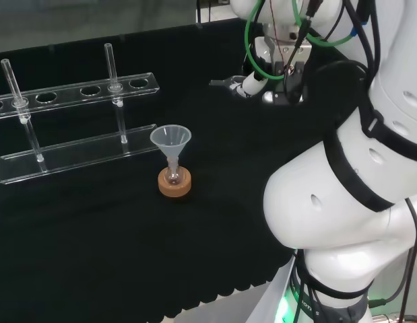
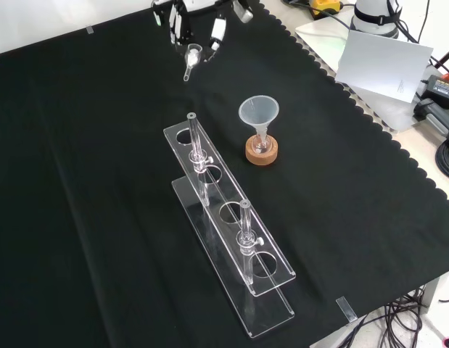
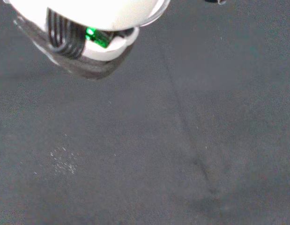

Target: Pour all the NaCl from the weighing funnel into the round-bottom flask.

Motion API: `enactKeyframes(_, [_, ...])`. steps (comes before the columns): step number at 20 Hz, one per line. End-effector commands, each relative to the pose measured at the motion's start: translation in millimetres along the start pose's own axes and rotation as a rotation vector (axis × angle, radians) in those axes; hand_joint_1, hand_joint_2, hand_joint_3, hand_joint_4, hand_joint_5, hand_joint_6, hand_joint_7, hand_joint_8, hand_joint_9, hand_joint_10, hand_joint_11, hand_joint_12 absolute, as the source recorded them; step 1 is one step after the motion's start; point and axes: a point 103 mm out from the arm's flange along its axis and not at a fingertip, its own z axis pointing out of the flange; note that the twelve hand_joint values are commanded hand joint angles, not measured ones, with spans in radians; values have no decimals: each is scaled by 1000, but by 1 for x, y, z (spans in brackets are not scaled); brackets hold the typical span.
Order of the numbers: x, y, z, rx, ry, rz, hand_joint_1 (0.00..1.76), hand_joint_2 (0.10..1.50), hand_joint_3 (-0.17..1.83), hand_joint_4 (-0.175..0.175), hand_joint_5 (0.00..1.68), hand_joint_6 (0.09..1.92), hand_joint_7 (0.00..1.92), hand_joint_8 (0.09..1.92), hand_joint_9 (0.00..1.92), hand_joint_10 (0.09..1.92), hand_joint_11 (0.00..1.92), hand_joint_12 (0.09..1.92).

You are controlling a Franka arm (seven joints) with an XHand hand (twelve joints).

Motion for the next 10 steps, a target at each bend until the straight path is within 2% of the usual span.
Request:
enactKeyframes(1, [11, -11, -20, -4, 16, -24, 1149, 635, 564, 175, 1544, 87, 1626, 87, 1062, 185, 0, 1480])
enactKeyframes(7, [13, -17, -36, -20, 28, -54, 1148, 636, 562, 175, 1544, 87, 1627, 87, 1062, 184, 0, 1471])
enactKeyframes(10, [13, -26, -40, -6, 29, -75, 1148, 638, 559, 175, 1544, 87, 1628, 87, 1061, 182, 0, 1457])
